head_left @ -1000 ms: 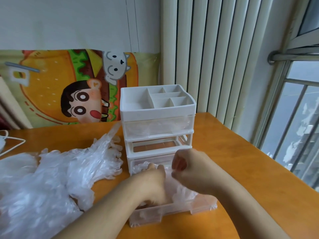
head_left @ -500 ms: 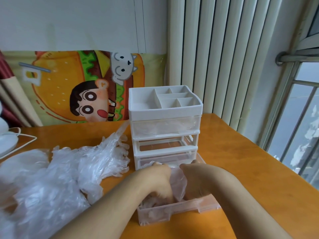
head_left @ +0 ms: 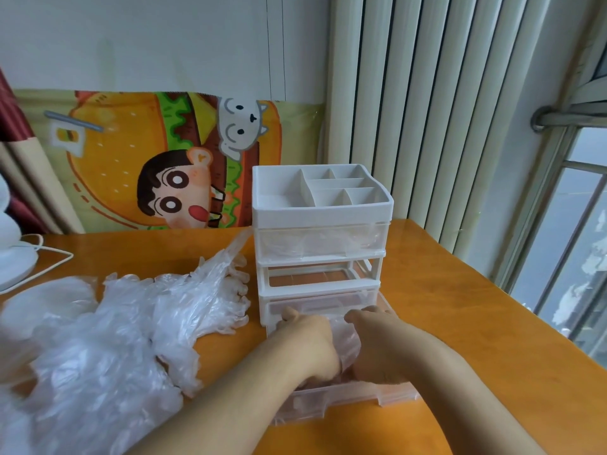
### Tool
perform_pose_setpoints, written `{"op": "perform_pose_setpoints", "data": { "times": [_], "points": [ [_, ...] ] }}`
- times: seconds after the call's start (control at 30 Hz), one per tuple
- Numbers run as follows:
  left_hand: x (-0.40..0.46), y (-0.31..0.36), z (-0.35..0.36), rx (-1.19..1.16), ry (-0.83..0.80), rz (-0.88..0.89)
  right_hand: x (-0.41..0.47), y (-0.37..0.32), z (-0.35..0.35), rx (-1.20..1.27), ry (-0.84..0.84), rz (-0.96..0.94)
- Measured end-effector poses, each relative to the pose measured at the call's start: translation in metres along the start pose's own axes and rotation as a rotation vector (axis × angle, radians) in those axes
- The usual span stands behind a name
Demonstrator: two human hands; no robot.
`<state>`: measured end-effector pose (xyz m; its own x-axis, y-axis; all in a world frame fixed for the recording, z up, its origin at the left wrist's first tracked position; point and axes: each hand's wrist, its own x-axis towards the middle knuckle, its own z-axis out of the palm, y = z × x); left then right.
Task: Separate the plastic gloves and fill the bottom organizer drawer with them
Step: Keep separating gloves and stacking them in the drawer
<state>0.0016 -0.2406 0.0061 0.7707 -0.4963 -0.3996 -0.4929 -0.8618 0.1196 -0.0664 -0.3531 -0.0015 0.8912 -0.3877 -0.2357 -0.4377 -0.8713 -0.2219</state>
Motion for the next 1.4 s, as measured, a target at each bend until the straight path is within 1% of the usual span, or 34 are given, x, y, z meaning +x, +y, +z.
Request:
{"op": "perform_pose_setpoints", "data": {
  "times": [0.1, 0.2, 0.27, 0.33, 0.4, 0.43, 0.5, 0.57, 0.6, 0.63, 0.67, 0.7, 0.73, 0.8, 0.83, 0.9, 0.97, 1.0, 1.13, 1.23, 1.33, 1.37, 1.4],
  "points": [
    [0.001, -0.004, -0.005, -0.07, -0.009, 0.067, 0.001, -0.003, 0.0, -0.017, -0.043, 0.033],
    [-0.009, -0.019, -0.017, -0.195, 0.123, 0.179, -0.004, -0.005, -0.003, -0.004, 0.007, -0.001],
    [-0.018, -0.038, -0.032, -0.334, 0.254, 0.275, -0.011, -0.005, -0.007, 0.024, 0.126, -0.065],
    [-0.027, -0.062, -0.046, -0.562, 0.371, 0.382, -0.015, -0.006, -0.008, 0.048, 0.309, -0.139],
    [-0.041, -0.093, -0.056, -0.797, 0.445, 0.446, -0.018, -0.014, -0.006, 0.121, 0.47, -0.247],
    [-0.047, -0.111, -0.058, -0.897, 0.474, 0.463, -0.02, -0.021, -0.003, 0.142, 0.528, -0.306],
    [-0.055, -0.143, -0.055, -1.051, 0.542, 0.485, -0.028, -0.037, 0.003, 0.171, 0.59, -0.427],
    [-0.057, -0.171, -0.043, -1.195, 0.602, 0.483, -0.041, -0.059, 0.008, 0.239, 0.578, -0.599],
    [-0.057, -0.18, -0.036, -1.265, 0.62, 0.477, -0.048, -0.07, 0.01, 0.269, 0.528, -0.71],
    [-0.056, -0.19, -0.028, -1.331, 0.635, 0.471, -0.054, -0.085, 0.016, 0.276, 0.44, -0.82],
    [-0.054, -0.195, -0.021, -1.383, 0.643, 0.468, -0.058, -0.099, 0.024, 0.22, 0.364, -0.905],
    [-0.052, -0.2, -0.015, -1.429, 0.648, 0.47, -0.059, -0.114, 0.035, 0.103, 0.355, -0.978],
    [-0.05, -0.202, -0.01, -1.471, 0.646, 0.475, -0.057, -0.128, 0.048, -0.019, 0.397, -1.038],
    [-0.046, -0.206, -0.004, -1.531, 0.632, 0.493, -0.049, -0.155, 0.072, -0.14, 0.463, -1.101],
    [-0.045, -0.207, -0.004, -1.542, 0.621, 0.502, -0.044, -0.164, 0.081, -0.151, 0.498, -1.129],
    [-0.046, -0.213, -0.004, -1.559, 0.614, 0.513, -0.034, -0.175, 0.092, -0.11, 0.508, -1.199],
    [-0.046, -0.22, -0.005, -1.57, 0.615, 0.527, -0.028, -0.173, 0.091, -0.016, 0.516, -1.17],
    [-0.047, -0.223, -0.006, -1.58, 0.617, 0.538, -0.028, -0.171, 0.087, 0.07, 0.531, -1.117],
    [-0.049, -0.235, -0.009, -1.625, 0.591, 0.628, -0.036, -0.154, 0.053, 0.511, 0.59, -0.73],
    [-0.047, -0.234, -0.01, -1.581, 0.475, 0.678, -0.039, -0.142, 0.035, 0.836, 0.592, -0.523],
    [-0.048, -0.226, -0.007, -1.526, 0.301, 0.658, -0.04, -0.133, 0.028, 1.14, 0.486, -0.367],
    [-0.05, -0.221, -0.007, -1.495, 0.254, 0.662, -0.04, -0.129, 0.026, 1.217, 0.429, -0.327],
    [-0.054, -0.218, -0.005, -1.447, 0.243, 0.641, -0.041, -0.129, 0.026, 1.254, 0.381, -0.293]
  ]
}}
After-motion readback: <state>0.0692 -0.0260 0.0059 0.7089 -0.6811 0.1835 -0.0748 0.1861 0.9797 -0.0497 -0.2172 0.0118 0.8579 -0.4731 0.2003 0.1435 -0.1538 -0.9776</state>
